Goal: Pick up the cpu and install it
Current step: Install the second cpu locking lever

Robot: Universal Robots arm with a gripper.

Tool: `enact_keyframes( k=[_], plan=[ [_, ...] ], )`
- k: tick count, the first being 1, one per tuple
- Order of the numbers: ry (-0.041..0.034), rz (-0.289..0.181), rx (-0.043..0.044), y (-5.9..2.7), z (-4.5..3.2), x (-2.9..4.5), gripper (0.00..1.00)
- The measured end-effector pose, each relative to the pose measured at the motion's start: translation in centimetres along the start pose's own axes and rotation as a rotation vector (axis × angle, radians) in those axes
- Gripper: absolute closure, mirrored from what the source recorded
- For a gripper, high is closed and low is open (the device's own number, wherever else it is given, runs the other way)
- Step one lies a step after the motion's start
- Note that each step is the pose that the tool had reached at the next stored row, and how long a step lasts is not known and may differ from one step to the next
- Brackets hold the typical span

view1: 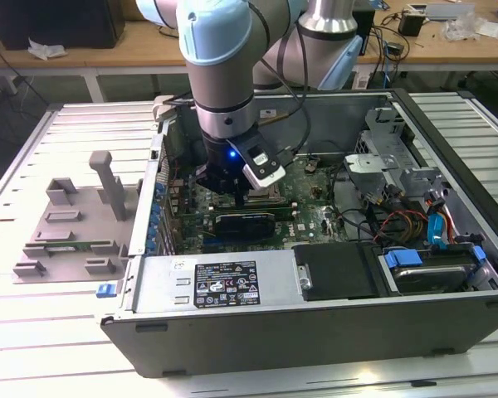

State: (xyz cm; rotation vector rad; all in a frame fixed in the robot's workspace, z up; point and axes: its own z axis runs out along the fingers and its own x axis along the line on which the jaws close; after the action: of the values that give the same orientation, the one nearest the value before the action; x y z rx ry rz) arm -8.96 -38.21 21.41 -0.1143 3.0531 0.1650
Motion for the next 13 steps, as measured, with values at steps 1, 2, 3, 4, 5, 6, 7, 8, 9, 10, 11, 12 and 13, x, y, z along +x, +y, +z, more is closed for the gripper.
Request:
enact_keyframes(
  k=[1, 2, 3, 4, 5, 6, 7, 8, 9, 10, 11, 12, 13],
  plan=[
    [-0.0015, 0.001, -0.0075, -0.06, -0.01, 0.01, 0.89],
    [-0.0037, 0.001, -0.0203, -0.18, -0.02, 0.04, 0.89],
    [-0.0059, 0.002, -0.0326, -0.31, -0.03, 0.06, 0.89],
    [-0.0067, 0.003, -0.0383, -0.39, -0.05, 0.07, 0.89],
    [-0.0072, 0.003, -0.0427, -0.48, -0.05, 0.09, 0.89],
    [-0.0075, 0.003, -0.0474, -0.68, -0.06, 0.11, 0.89],
    [-0.0077, 0.004, -0.0492, -0.8, -0.06, 0.12, 0.89],
    [-0.0079, 0.004, -0.0511, -0.96, -0.07, 0.13, 0.89],
    [-0.0082, 0.004, -0.0548, -1.16, -0.07, 0.15, 0.89],
    [-0.0086, 0.005, -0.0592, -1.28, -0.07, 0.16, 0.89],
    [-0.009, 0.005, -0.0651, -1.38, -0.08, 0.17, 0.89],
    [-0.01, 0.006, -0.0768, -1.54, -0.07, 0.18, 0.89],
    [-0.0105, 0.006, -0.0823, -1.61, -0.06, 0.19, 0.89]
  ],
)
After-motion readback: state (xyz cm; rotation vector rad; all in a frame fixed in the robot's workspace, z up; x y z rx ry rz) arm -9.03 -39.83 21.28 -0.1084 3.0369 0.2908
